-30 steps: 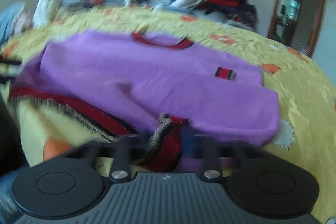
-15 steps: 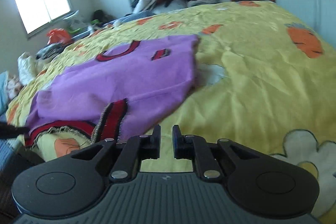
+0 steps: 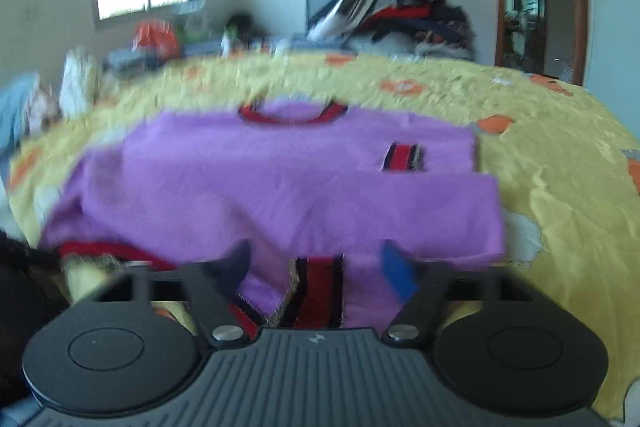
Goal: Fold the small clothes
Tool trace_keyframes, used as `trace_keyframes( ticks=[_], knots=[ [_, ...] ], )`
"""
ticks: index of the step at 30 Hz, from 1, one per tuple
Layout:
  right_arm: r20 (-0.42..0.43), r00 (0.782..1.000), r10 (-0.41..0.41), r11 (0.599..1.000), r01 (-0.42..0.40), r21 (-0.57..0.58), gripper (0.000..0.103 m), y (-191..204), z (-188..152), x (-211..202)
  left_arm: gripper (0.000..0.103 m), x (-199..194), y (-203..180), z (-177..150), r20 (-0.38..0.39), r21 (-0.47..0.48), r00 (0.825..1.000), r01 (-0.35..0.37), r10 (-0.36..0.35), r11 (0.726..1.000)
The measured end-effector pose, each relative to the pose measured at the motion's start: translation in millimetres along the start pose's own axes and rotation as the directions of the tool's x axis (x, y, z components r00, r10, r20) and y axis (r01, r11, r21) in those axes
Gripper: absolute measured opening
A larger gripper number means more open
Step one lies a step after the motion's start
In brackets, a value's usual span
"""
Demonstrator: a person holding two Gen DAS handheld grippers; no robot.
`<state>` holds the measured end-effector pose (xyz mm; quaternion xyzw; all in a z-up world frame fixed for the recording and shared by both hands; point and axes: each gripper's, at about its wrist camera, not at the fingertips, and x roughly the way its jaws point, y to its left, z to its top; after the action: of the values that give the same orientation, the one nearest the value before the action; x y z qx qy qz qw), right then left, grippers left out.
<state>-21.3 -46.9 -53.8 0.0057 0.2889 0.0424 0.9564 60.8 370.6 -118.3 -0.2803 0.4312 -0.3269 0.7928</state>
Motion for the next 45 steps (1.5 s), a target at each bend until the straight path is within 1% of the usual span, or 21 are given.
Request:
trace_keyframes(
  ticks=[1, 4, 8, 11, 13, 15, 16, 17, 18, 20, 22, 25, 26, 28, 29, 31, 32, 33, 35, 40, 45],
  knots=[
    [-0.01, 0.999, -0.042, 0.999, 0.042, -0.01, 0.003, 0.0, -2.4, 4.7, 0.01, 2.2, 1.7, 0.2, -0.006, -0.01, 1.0, -0.006, 0.006, 1.0],
    [-0.003, 1.0, -0.015, 0.997, 0.015, 0.072, 0.003, -14.8, -7.0, -1.7, 0.007, 3.0, 6.1, 1.0, -0.019, -0.022, 0.999, -0.032, 0.031, 0.999],
    [0.037, 0.999, -0.026, 0.986, 0.019, 0.164, 0.003, -35.5, -14.9, -37.1, 0.007, -3.4, 10.0, 3.1, -0.017, -0.021, 0.998, -0.054, 0.054, 0.998],
    [0.007, 0.996, -0.088, 0.975, 0.084, 0.207, 0.003, -55.5, -36.5, -64.1, 0.006, -10.8, 11.3, 2.8, -0.009, -0.015, 0.999, -0.047, 0.047, 0.999],
    [-0.041, 0.997, -0.068, 0.959, 0.076, 0.274, 0.004, -71.8, -49.8, -73.7, 0.006, -14.3, 12.1, 3.1, -0.006, -0.004, 0.999, -0.041, 0.041, 0.999],
    [-0.079, 0.99, -0.12, 0.953, 0.137, 0.269, 0.018, -73.1, -50.9, -77.7, 0.006, -14.6, 11.7, 3.4, -0.01, 0.009, 1.0, -0.026, 0.026, 1.0],
    [-0.048, 0.991, -0.122, 0.96, 0.13, 0.248, 0.047, -69.3, -47.4, -80.3, 0.006, -13.3, 11.2, 4.5, -0.016, 0.014, 1.0, -0.024, 0.025, 1.0],
    [-0.002, 0.995, -0.103, 0.969, 0.101, 0.225, 0.086, -63.7, -42.2, -80.9, 0.008, -12.5, 12.5, 6.0, -0.02, 0.015, 1.0, -0.014, 0.014, 1.0],
    [0.042, 0.996, -0.079, 0.979, 0.07, 0.191, 0.092, -55.1, -35.8, -78.8, 0.012, -10.0, 11.1, 6.1, -0.018, 0.012, 1.0, -0.001, 0.001, 1.0],
    [0.103, 0.993, -0.057, 0.994, 0.047, 0.095, 0.091, -31.5, -19.8, -68.2, 0.013, -4.9, 7.6, 8.4, -0.013, 0.011, 1.0, -0.007, 0.007, 1.0],
    [0.123, 0.991, -0.051, 0.999, 0.049, 0.025, 0.091, -10.2, -6.5, -46.6, 0.025, 0.4, 5.9, 10.7, -0.013, -0.009, 1.0, 0.001, -0.001, 1.0],
    [0.053, 0.998, -0.028, 1.0, 0.028, 0.006, 0.089, 3.5, 5.4, -5.4, 0.051, 6.6, -3.6, 12.3, -0.013, 0.0, 1.0, -0.007, 0.007, 1.0],
    [0.046, 0.998, -0.044, 0.999, 0.044, -0.001, 0.081, 6.5, 5.4, 3.9, 0.061, 7.1, -6.8, 13.0, -0.013, 0.004, 1.0, -0.014, 0.014, 1.0],
    [-0.014, 0.997, -0.079, 0.997, 0.079, -0.018, 0.039, 8.8, 0.9, 19.2, 0.065, 7.2, -11.9, 14.4, -0.004, 0.008, 1.0, -0.009, 0.009, 1.0],
    [-0.028, 0.997, -0.07, 0.998, 0.07, 0.005, 0.02, 6.2, -3.0, 21.5, 0.064, 7.4, -14.0, 15.3, 0.0, 0.009, 1.0, -0.021, 0.021, 1.0],
    [-0.016, 0.997, -0.081, 0.997, 0.081, 0.007, 0.016, 3.0, -9.5, 15.4, 0.055, 7.7, -17.5, 16.5, 0.006, 0.02, 0.999, -0.042, 0.042, 0.999],
    [-0.015, 0.996, -0.089, 0.996, 0.089, 0.002, 0.01, 2.0, -11.1, 12.5, 0.044, 8.1, -18.9, 15.9, 0.005, 0.029, 0.998, -0.064, 0.064, 0.998],
    [-0.012, 0.995, -0.094, 0.996, 0.094, 0.003, 0.008, 0.5, -13.1, 7.9, 0.026, 8.3, -20.7, 15.8, 0.003, 0.043, 0.996, -0.09, 0.09, 0.995],
    [0.004, 0.993, -0.121, 0.993, 0.121, -0.011, 0.007, -2.2, -16.1, -1.9, 0.011, 7.4, -17.9, 14.0, -0.008, 0.046, 0.996, -0.092, 0.092, 0.995],
    [0.061, 0.992, -0.11, 0.987, 0.102, 0.122, 0.007, -31.3, -30.5, -49.9, 0.007, -7.1, -19.8, 10.6, 0.029, 0.054, 0.995, -0.096, 0.095, 0.994],
    [-0.014, 0.992, -0.124, 0.949, 0.122, 0.292, 0.007, -67.3, -68.6, -82.4, 0.006, -15.5, -17.6, 6.4, 0.023, 0.075, 0.996, -0.089, 0.088, 0.993]
  ],
)
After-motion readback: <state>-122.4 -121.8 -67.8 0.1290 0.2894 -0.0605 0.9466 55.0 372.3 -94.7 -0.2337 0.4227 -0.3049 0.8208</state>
